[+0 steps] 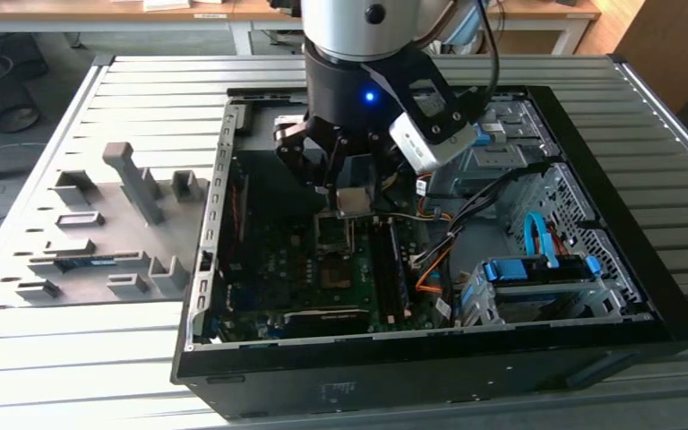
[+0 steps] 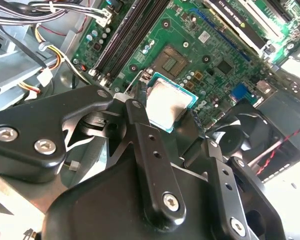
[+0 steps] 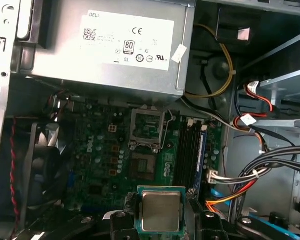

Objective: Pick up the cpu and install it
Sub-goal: 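Pick up the cpu and move it towards the insertion slot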

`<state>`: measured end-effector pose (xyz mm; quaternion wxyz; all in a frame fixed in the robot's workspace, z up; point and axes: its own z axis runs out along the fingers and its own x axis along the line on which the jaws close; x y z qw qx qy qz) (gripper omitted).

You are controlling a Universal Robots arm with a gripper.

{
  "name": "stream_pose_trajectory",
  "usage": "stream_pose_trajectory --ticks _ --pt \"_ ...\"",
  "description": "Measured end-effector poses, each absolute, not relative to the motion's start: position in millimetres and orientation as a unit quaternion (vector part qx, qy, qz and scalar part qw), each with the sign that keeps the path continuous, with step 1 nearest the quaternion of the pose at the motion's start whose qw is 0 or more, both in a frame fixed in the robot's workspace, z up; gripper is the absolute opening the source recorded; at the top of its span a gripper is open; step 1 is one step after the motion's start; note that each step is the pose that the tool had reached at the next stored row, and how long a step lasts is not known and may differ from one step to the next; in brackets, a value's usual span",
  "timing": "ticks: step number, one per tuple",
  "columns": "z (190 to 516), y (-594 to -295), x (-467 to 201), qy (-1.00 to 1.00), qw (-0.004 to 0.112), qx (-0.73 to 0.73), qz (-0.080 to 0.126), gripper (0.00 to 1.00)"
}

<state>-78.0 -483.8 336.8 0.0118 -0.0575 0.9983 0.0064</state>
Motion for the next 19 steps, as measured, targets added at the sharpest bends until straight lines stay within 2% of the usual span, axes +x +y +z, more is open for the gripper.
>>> stream_pose_trajectory --ticks 5,11,19 --pt "332.4 -483.8 -78.1 0.998 0.012 -0.057 0.018 0.47" --pt "328.5 -483.8 -78.1 0.997 0.014 -0.057 0.041 0.47" --pt "325.1 -483.8 -78.1 0.997 0.014 -0.057 0.045 0.47"
